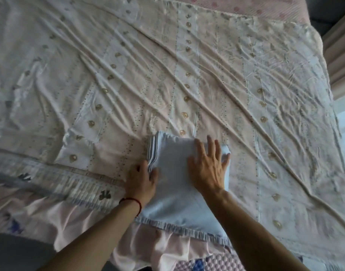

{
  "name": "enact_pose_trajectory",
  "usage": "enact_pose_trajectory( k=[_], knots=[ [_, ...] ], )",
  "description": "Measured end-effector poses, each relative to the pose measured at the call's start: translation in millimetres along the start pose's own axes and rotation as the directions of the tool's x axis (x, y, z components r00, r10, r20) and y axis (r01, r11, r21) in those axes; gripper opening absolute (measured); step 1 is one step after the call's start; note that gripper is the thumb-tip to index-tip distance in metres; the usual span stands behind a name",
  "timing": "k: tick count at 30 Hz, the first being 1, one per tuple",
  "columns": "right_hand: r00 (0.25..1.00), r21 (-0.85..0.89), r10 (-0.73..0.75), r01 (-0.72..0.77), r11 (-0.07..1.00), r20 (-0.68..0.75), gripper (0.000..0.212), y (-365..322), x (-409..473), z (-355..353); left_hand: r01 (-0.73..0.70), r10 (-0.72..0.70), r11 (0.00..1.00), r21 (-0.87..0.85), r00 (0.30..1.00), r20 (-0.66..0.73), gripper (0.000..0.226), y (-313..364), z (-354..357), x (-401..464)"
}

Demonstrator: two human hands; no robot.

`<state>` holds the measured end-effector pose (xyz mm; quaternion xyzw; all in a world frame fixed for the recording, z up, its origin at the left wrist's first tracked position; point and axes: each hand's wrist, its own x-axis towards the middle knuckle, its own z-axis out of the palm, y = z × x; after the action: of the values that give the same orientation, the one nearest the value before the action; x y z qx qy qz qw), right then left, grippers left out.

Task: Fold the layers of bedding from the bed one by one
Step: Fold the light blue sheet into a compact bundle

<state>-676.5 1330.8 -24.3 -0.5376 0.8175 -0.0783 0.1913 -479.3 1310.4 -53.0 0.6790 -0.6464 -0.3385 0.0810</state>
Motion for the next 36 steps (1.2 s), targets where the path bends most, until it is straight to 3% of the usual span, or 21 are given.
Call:
enact_pose_trajectory(
  k=[3,7,16,23,27,29,30,32,33,35,36],
  knots=[
    [0.995,-0.085,-0.02,0.028,0.996,0.096,0.068,46.4,4.4,20.1,-0.018,0.016,0.995,0.098,1.0,0.016,0.066,1.0,17.3,4.1],
    [0.998,-0.095,-0.037,0.041,0.995,0.042,0.07,59.0,3.6,33.8,0.013,-0.021,0.975,0.224,0.999,0.032,0.085,9.9,29.8,4.4],
    [0.999,-0.159,-0.017,0.025,0.987,0.052,0.073,75.5,18.6,67.0,0.042,-0.069,0.919,0.391,0.996,0.057,0.059,16.9,52.8,9.6],
    [0.996,-0.101,-0.029,0.037,0.994,0.083,0.075,72.4,28.7,71.1,0.158,-0.186,0.968,0.195,0.973,0.135,0.058,21.1,42.8,15.3],
    [0.985,0.068,-0.151,0.145,0.987,0.086,0.088,86.2,15.2,43.1,0.338,-0.311,0.939,-0.064,0.914,0.259,0.089,17.2,15.4,14.0],
    [0.997,0.342,-0.031,0.002,0.94,0.077,0.106,90.6,-11.4,25.6,0.408,-0.369,0.908,-0.091,0.884,0.286,0.104,13.6,-1.8,12.4],
    [0.987,0.48,0.11,-0.153,0.864,0.116,0.113,91.2,-26.6,19.3,0.436,-0.394,0.895,-0.1,0.875,0.281,0.106,17.7,-9.2,7.9],
    [0.903,0.576,0.312,-0.428,0.696,0.294,0.12,89.9,-45.0,3.4,0.456,-0.417,0.881,-0.124,0.874,0.25,0.098,33.6,-19.7,-6.2],
    [0.851,0.574,0.318,-0.518,0.634,0.417,0.115,88.8,-49.1,-10.1,0.456,-0.421,0.878,-0.144,0.88,0.219,0.089,48.3,-28.0,-20.4],
    [0.744,0.568,0.255,-0.647,0.509,0.618,0.079,89.6,-44.6,-31.9,0.446,-0.42,0.87,-0.209,0.894,0.156,0.067,69.5,-41.3,-45.9],
    [0.743,0.596,0.188,-0.639,0.487,0.643,0.068,89.5,-42.2,-43.8,0.443,-0.429,0.862,-0.246,0.896,0.113,0.056,76.4,-49.1,-60.4]
  ],
)
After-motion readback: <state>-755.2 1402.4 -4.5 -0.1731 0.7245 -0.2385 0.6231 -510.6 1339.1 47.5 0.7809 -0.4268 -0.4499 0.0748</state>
